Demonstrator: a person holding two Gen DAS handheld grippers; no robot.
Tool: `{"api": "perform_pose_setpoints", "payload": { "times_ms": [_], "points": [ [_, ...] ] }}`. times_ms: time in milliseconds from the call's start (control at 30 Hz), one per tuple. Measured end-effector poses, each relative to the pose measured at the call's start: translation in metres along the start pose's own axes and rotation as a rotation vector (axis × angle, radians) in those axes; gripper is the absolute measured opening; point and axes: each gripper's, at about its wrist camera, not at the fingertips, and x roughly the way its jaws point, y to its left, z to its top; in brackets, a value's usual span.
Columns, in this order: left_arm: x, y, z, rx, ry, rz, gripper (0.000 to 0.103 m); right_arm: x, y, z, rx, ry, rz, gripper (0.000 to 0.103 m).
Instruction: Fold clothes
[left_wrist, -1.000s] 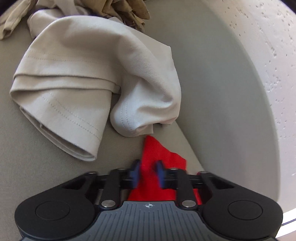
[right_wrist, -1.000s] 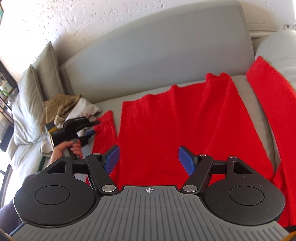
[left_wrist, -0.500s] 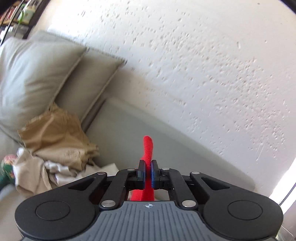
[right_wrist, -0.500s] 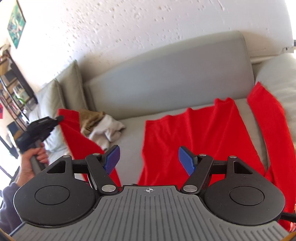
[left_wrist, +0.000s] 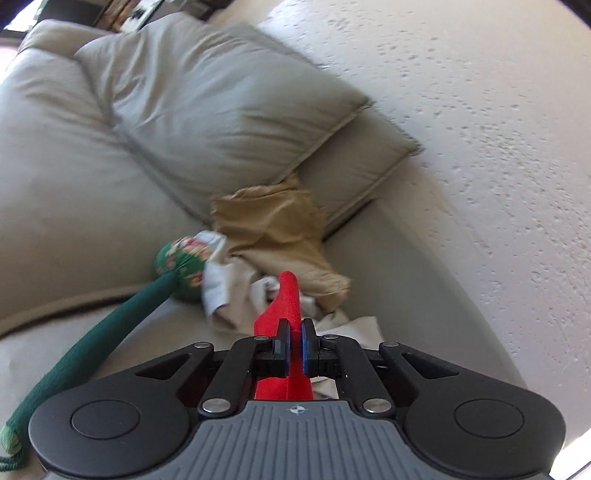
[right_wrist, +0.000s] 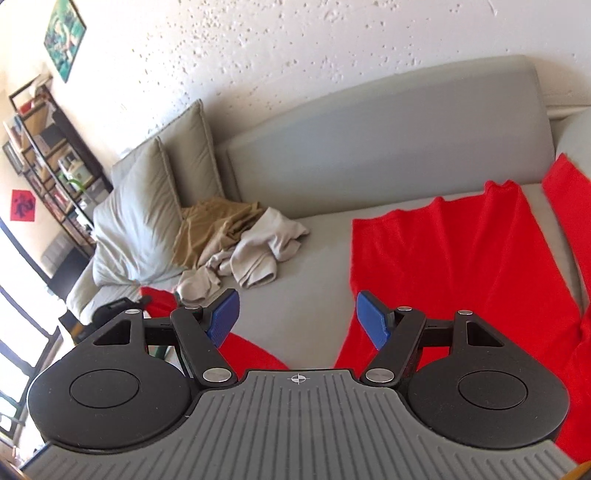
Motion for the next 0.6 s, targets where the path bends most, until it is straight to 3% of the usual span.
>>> {"api": "perform_pose_setpoints", "payload": {
  "times_ms": [100, 167, 200, 233, 400, 500, 600],
  "points": [
    [0.014, 0.03, -0.009, -0.077, 0.03, 0.081, 0.004, 0.009, 0.005, -0.006, -0.011, 0.038, -0.009, 0.072],
    [0.015, 0.036, -0.01, -0.093, 0.036, 0.14, 0.02, 0.011, 0.008, -0.008, -0.016, 0.052, -0.009, 0.072],
    [0.011, 0.033, -0.009, -0.073, 0.044, 0.161, 0.039, 0.011, 0.01, -0.009, -0.017, 0.056, -0.007, 0.072],
    [0.005, 0.028, -0.007, -0.043, 0.055, 0.178, 0.047, 0.009, 0.01, -0.009, -0.015, 0.058, -0.003, 0.072],
    [-0.026, 0.002, 0.001, 0.107, 0.107, 0.267, 0.051, -0.016, 0.002, -0.007, 0.039, 0.03, 0.018, 0.072],
    [-0.061, -0.033, -0.009, 0.196, 0.185, 0.224, 0.057, -0.044, -0.01, -0.009, 0.067, -0.01, 0.011, 0.076],
    [-0.094, -0.07, -0.046, 0.297, 0.3, 0.177, 0.066, -0.073, -0.026, -0.015, 0.089, -0.038, -0.007, 0.081]
  ]
}}
